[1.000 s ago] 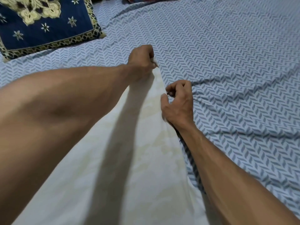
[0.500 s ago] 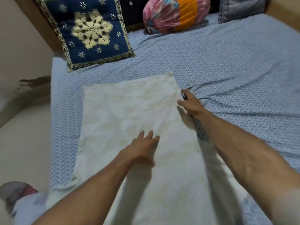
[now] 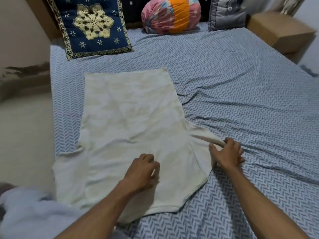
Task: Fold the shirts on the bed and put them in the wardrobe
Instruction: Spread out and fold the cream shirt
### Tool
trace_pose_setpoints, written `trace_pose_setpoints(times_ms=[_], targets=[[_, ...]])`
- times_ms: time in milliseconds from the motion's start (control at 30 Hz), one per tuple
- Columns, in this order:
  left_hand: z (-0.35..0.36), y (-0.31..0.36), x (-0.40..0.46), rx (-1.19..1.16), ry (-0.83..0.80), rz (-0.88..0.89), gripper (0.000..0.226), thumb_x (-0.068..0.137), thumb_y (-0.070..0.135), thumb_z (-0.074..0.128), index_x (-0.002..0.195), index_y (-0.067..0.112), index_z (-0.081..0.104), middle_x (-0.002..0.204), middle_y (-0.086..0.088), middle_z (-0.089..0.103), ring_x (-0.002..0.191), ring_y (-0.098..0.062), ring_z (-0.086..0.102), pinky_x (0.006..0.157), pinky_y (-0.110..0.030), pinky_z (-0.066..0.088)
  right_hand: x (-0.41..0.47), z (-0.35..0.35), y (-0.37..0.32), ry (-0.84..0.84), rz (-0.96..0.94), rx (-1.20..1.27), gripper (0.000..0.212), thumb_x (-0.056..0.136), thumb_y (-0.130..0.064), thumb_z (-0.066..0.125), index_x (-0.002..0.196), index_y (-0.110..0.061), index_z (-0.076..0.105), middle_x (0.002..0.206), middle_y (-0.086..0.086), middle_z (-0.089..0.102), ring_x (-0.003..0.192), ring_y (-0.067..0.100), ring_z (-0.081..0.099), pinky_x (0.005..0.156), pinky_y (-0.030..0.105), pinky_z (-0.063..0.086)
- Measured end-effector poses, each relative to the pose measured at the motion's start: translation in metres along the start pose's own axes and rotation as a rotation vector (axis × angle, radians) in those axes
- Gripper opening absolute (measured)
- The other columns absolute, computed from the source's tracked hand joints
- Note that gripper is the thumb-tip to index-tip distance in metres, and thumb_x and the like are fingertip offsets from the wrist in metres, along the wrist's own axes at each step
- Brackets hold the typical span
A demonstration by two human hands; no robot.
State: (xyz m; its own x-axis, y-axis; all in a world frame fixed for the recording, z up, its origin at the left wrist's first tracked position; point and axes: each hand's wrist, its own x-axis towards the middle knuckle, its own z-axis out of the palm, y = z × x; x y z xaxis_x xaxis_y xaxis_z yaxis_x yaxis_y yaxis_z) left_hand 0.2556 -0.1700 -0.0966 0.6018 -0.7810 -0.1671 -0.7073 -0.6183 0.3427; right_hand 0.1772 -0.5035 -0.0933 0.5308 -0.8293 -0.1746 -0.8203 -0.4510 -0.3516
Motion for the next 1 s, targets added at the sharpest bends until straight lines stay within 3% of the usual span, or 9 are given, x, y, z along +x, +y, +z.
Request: trace_pose_setpoints(times_ms=[133, 300, 433, 533, 600, 700, 800, 900, 1000], targets=[[0.010, 0.016, -0.017, 0.044, -0.068, 0.020, 0.044, 0.082, 0.060, 0.057, 0.113, 0.029, 0.063, 0.128, -0.001, 0.053, 0.122, -0.027, 0.046, 0.091, -0.042, 0.046, -0.014, 0.001, 0.007, -0.047, 0.219, 0.222, 0.074, 0.079, -0.055, 0.076, 0.127, -0.008, 0.045, 0.119, 0.011, 0.051, 0.115, 0.039, 0.054, 0.085, 0.044, 0.047], [0.009, 0.050, -0.020, -0.033, -0.128, 0.104, 0.047, 0.081, 0.056, 0.064, 0.114, 0.024, 0.065, 0.123, 0.002, 0.054, 0.120, -0.021, 0.045, 0.095, -0.039, 0.045, -0.019, -0.007, -0.005, -0.091, 0.404, 0.793, 0.013, 0.079, -0.011, 0.078, 0.083, -0.008, 0.066, 0.087, 0.010, 0.067, 0.078, 0.025, 0.061, 0.071, 0.033, 0.047], [0.017, 0.076, -0.024, -0.102, -0.137, 0.172, 0.021, 0.072, 0.042, 0.072, 0.082, 0.024, 0.065, 0.093, 0.006, 0.050, 0.098, -0.016, 0.050, 0.080, -0.033, 0.046, -0.020, -0.007, -0.009, -0.059, 0.491, 1.100, 0.035, 0.079, 0.005, 0.074, 0.108, -0.009, 0.059, 0.100, 0.013, 0.067, 0.074, 0.021, 0.061, 0.064, 0.033, 0.050], [0.019, 0.077, -0.029, -0.190, -0.111, 0.150, 0.019, 0.074, 0.034, 0.072, 0.085, 0.019, 0.068, 0.097, 0.002, 0.054, 0.097, -0.016, 0.049, 0.083, -0.033, 0.045, -0.022, -0.004, -0.015, -0.166, 0.590, 1.203, 0.041, 0.079, 0.000, 0.082, 0.110, -0.007, 0.056, 0.109, 0.011, 0.067, 0.088, 0.023, 0.067, 0.073, 0.041, 0.054], [0.015, 0.074, -0.032, -0.320, -0.159, 0.060, 0.025, 0.082, 0.031, 0.069, 0.100, 0.014, 0.072, 0.115, -0.004, 0.061, 0.110, -0.018, 0.054, 0.097, -0.033, 0.044, -0.027, -0.004, -0.026, -0.056, 0.595, 1.230, 0.040, 0.079, 0.001, 0.082, 0.108, -0.005, 0.054, 0.115, 0.010, 0.065, 0.093, 0.024, 0.063, 0.087, 0.047, 0.056], [0.002, 0.070, -0.033, -0.828, -0.141, -0.277, 0.033, 0.092, 0.039, 0.068, 0.115, 0.016, 0.073, 0.122, 0.003, 0.070, 0.110, -0.010, 0.064, 0.099, -0.029, 0.051, -0.039, -0.004, -0.049, 0.148, 0.285, 1.105, 0.055, 0.083, -0.004, 0.077, 0.128, -0.013, 0.048, 0.128, 0.012, 0.062, 0.100, 0.023, 0.062, 0.096, 0.041, 0.054], [-0.017, 0.056, -0.021, -1.522, 0.059, -0.651, 0.043, 0.095, 0.044, 0.065, 0.107, 0.002, 0.072, 0.099, -0.012, 0.072, 0.091, -0.026, 0.068, 0.081, -0.036, 0.057, -0.074, 0.000, -0.084, 0.175, -0.236, 0.801, 0.054, 0.087, -0.016, 0.072, 0.132, -0.029, 0.044, 0.104, 0.004, 0.068, 0.087, 0.026, 0.067, 0.080, 0.040, 0.056], [-0.036, 0.026, -0.012, -1.788, 0.175, -0.865, 0.065, 0.094, 0.066, 0.049, 0.110, 0.006, 0.067, 0.096, -0.018, 0.069, 0.090, -0.034, 0.066, 0.083, -0.043, 0.055, -0.122, 0.015, -0.122, 0.131, -0.727, 0.598, 0.064, 0.090, -0.013, 0.068, 0.141, -0.034, 0.036, 0.093, -0.002, 0.071, 0.069, 0.022, 0.065, 0.062, 0.033, 0.053], [-0.046, -0.014, -0.015, -1.901, 0.306, -0.879, 0.083, 0.085, 0.081, 0.044, 0.111, 0.005, 0.067, 0.091, -0.018, 0.071, 0.082, -0.034, 0.068, 0.089, -0.049, 0.053, -0.162, 0.046, -0.139, -0.027, -1.123, 0.349, 0.082, 0.083, -0.008, 0.066, 0.150, -0.033, 0.027, 0.096, 0.003, 0.072, 0.076, 0.029, 0.069, 0.060, 0.037, 0.057]])
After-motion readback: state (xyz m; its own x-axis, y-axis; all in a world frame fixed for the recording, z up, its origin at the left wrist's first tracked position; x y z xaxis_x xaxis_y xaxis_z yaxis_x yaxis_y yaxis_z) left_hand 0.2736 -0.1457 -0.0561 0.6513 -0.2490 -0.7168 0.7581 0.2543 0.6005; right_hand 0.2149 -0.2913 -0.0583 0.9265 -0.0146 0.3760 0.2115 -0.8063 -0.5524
